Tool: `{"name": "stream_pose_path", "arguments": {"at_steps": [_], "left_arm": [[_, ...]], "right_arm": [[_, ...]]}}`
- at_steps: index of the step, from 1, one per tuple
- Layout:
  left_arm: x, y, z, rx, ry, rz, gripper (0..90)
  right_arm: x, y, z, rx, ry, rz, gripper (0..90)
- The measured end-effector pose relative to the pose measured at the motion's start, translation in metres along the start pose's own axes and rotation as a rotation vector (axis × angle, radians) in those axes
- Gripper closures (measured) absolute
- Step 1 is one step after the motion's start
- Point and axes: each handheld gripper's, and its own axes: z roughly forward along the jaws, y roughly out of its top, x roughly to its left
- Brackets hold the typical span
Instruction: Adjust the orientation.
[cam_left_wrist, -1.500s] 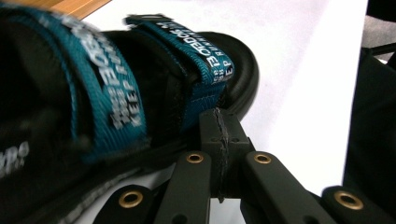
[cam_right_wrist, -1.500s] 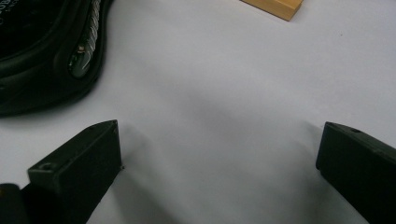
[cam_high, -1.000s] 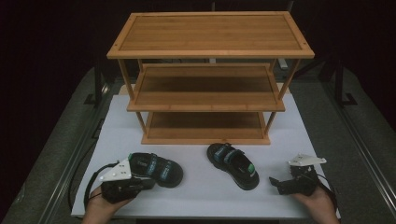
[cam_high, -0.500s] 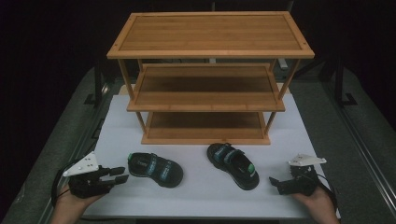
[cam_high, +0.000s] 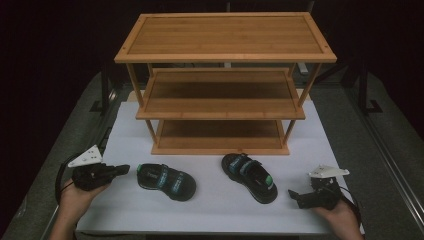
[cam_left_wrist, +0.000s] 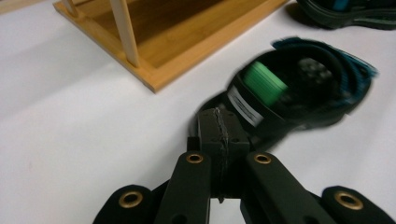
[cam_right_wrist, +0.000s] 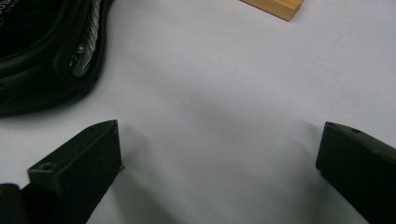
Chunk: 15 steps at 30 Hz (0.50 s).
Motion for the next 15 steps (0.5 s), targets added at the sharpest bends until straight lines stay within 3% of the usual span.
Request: {"name": "stream_pose_path", "arguments": {"at_steps": [6,15], "left_arm": [[0.016,0.013,0.024,0.019,-0.011,0.0,90.0],[0.027,0.021,0.064,0.052,-0.073,-0.001,90.0]], "right_arm": [[0.0,0.0,0.0,0.0,0.0,0.001,0.0],[0.0,0.0,0.0,-0.001,0.0,0.001,0.0]]}}
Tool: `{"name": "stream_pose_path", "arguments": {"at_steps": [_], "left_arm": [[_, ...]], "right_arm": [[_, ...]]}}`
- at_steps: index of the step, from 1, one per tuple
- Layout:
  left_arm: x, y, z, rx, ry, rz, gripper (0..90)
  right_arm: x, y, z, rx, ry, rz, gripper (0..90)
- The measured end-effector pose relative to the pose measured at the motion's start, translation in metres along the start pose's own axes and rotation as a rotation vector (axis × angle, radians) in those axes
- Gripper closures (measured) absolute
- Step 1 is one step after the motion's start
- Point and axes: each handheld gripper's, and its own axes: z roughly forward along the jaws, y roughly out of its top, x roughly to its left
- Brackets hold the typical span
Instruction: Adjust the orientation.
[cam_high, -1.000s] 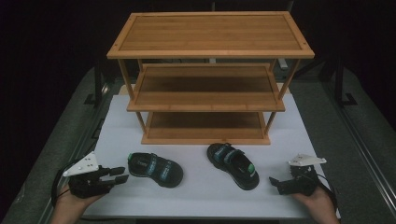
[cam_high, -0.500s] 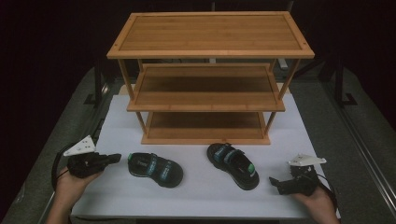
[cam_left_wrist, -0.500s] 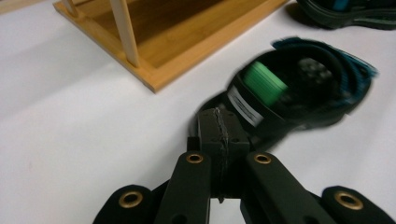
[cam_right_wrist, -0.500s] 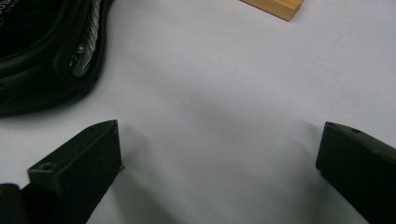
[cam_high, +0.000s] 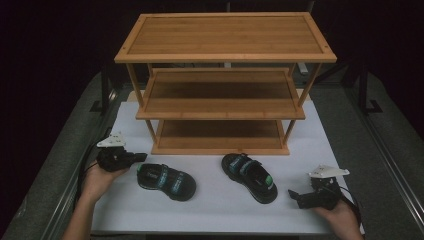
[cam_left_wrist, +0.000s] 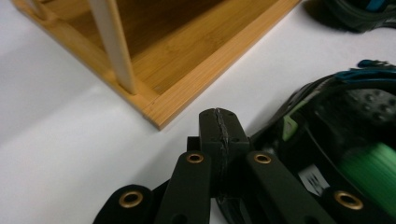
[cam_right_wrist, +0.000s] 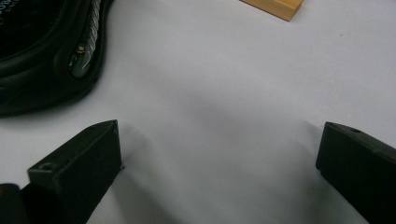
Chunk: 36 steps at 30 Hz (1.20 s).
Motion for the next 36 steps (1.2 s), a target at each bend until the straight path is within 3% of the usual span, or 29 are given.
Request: {"name": "stream_pose_path", "arguments": {"at_steps": [4,11,28,36], "left_arm": [[0.001,-0.001,0.013,0.033,-0.026,0.006,90.0],[0.0,-0.003,0.02,0.059,-0.039,0.011,90.0],[-0.008,-0.017,0.005,0.062,-0.044,-0.013,90.0],[-0.024,-0.027,-0.007,0.071,-0.023,-0.008,90.0]], "right_arm": [[0.0,0.0,0.0,0.0,0.0,0.001,0.0],[0.0,0.0,0.0,0.0,0.0,0.001,0.0],[0.0,0.0,0.0,0.0,0.0,0.001,0.0],[0.0,0.0,0.0,0.0,0.0,0.001,0.0]]}}
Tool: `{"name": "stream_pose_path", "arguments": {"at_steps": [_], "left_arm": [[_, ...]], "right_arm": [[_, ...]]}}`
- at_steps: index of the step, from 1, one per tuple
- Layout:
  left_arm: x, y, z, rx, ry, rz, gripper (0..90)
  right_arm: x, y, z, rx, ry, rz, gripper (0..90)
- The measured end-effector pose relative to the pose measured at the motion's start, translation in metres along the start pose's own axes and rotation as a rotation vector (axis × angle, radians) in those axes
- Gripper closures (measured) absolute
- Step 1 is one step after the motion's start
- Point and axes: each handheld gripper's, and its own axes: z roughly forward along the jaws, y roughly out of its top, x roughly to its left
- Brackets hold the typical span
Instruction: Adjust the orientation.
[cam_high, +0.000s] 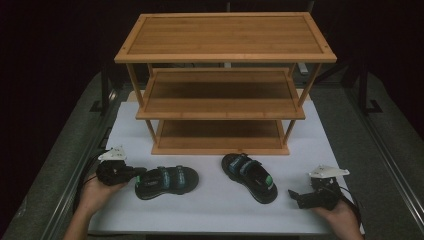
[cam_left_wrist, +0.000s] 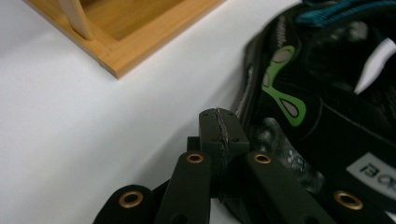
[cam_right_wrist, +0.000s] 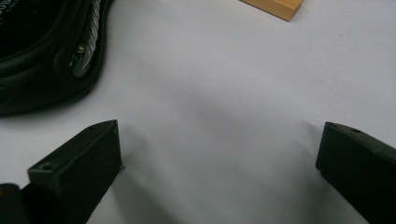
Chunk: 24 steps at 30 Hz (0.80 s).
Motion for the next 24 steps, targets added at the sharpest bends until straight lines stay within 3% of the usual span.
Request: {"name": "stream_pose_path", "arguments": {"at_steps": [24], "left_arm": [[-0.051,-0.024,-0.013,0.014,-0.054,0.015,90.0]], "right_arm": [[0.0,0.0,0.0,0.001,0.0,0.001,0.0]]}}
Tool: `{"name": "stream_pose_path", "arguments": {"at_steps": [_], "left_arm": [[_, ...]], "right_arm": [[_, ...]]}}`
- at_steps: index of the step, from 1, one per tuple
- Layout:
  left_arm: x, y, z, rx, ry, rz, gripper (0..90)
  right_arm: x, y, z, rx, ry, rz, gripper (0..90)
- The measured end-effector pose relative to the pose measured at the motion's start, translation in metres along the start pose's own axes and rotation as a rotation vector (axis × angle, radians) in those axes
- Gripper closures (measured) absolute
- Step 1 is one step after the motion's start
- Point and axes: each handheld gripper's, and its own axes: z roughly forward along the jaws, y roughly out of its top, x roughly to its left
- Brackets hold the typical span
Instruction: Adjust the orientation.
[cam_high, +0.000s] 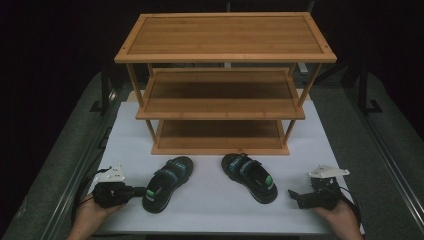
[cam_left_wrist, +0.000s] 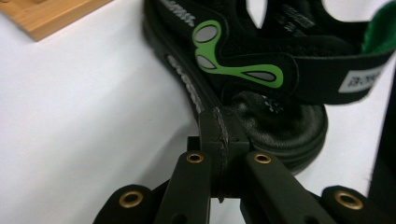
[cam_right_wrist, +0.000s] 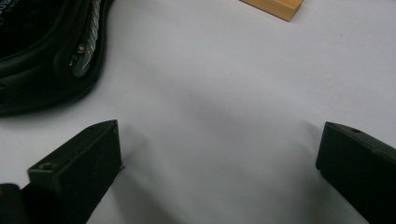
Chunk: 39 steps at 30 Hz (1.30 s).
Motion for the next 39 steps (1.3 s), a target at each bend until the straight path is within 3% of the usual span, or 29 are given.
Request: {"name": "stream_pose_path", "arguments": {"at_steps": [2,3,5,13,20,24,28,35,39], "left_arm": [[-0.002,0.0,0.001,-0.003,-0.004,0.002,90.0],[-0.006,-0.001,0.002,-0.011,-0.031,-0.005,90.0],[-0.008,-0.002,0.004,-0.015,-0.043,-0.007,90.0],[-0.025,0.007,0.015,0.002,-0.101,0.042,90.0],[-0.025,0.007,0.016,0.016,-0.099,0.045,90.0],[-0.024,0.008,0.012,-0.004,-0.092,0.042,89.9],[-0.022,0.008,0.005,-0.024,-0.064,0.024,80.7],[-0.016,0.014,-0.005,-0.044,0.009,-0.02,47.7],[-0.014,0.02,-0.009,-0.059,0.015,-0.025,42.8]], "right_arm": [[0.0,0.0,0.0,0.0,0.0,0.0,0.0],[0.0,0.0,0.0,-0.001,0.0,-0.002,0.0],[0.0,0.0,0.0,-0.001,0.0,-0.002,0.0],[0.0,0.0,0.0,-0.001,0.0,-0.002,0.0],[0.0,0.0,0.0,-0.001,0.0,-0.002,0.0],[0.0,0.0,0.0,-0.001,0.0,-0.002,0.0],[0.0,0.0,0.0,-0.001,0.0,-0.002,0.0],[0.0,0.0,0.0,0.0,0.0,0.0,0.0],[0.0,0.0,0.0,0.0,0.0,0.0,0.0]]}}
